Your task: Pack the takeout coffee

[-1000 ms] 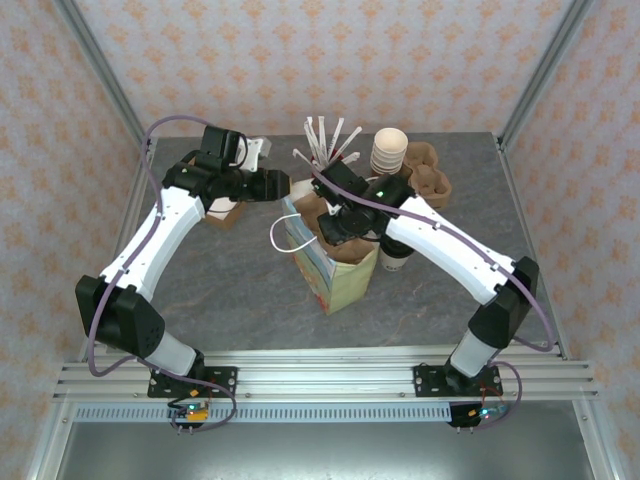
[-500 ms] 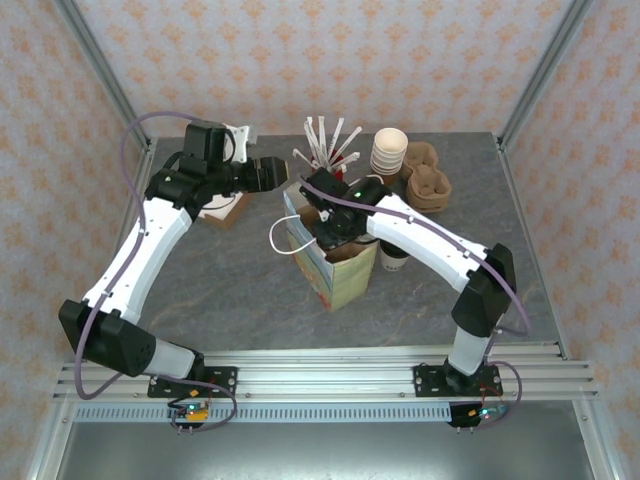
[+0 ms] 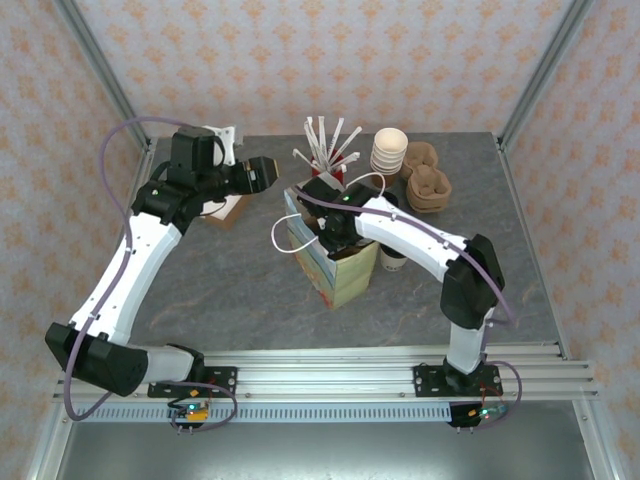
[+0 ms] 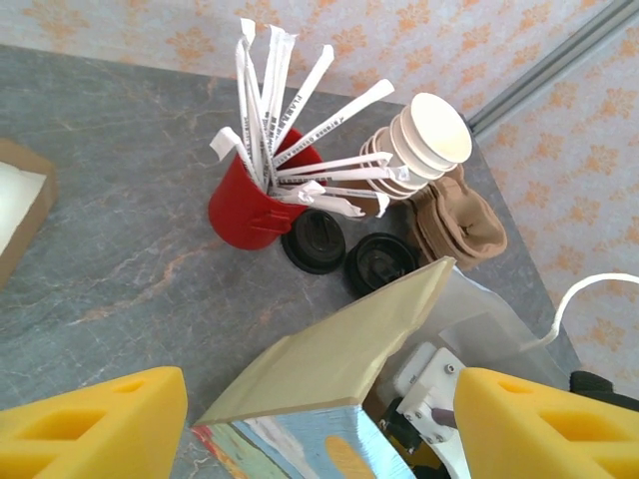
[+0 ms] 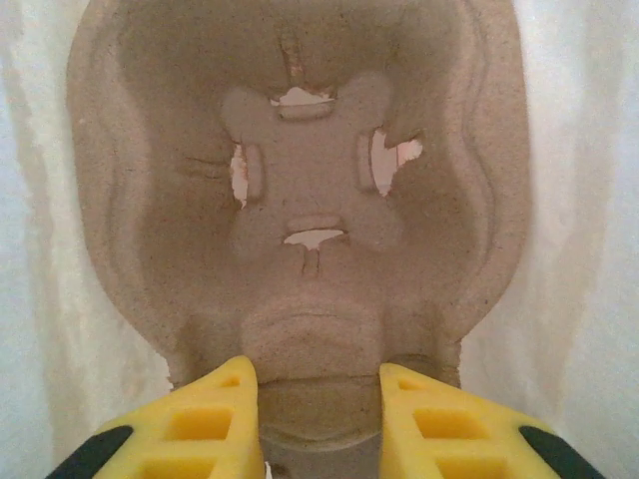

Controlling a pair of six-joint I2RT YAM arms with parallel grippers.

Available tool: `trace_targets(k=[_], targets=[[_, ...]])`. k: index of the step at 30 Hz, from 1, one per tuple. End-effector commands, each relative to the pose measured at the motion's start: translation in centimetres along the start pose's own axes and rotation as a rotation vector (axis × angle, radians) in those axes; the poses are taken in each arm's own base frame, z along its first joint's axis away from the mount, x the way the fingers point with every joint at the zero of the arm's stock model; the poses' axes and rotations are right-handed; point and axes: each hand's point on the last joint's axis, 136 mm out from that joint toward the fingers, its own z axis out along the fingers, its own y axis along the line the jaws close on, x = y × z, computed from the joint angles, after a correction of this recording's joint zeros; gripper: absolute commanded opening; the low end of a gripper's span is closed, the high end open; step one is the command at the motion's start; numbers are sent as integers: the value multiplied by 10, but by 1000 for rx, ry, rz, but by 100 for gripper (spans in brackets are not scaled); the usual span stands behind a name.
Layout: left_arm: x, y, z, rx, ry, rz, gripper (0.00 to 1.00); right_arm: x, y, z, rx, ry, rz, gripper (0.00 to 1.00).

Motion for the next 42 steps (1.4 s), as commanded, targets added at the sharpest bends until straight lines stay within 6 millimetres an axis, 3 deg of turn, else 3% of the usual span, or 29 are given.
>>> trace_targets(k=[1, 20, 37, 42], targets=[[-10, 1, -14, -28, -73, 9, 72, 1, -3, 16, 13, 21, -14, 28], [-6, 3, -21, -39, -83, 11, 73, 14, -1, 72, 18, 66, -4, 32], [1, 7, -19, -44, -75, 4, 72, 40, -9, 123, 39, 141, 0, 38], [2, 8, -18, -47, -69, 3, 72, 36, -8, 115, 38, 131, -1, 42]])
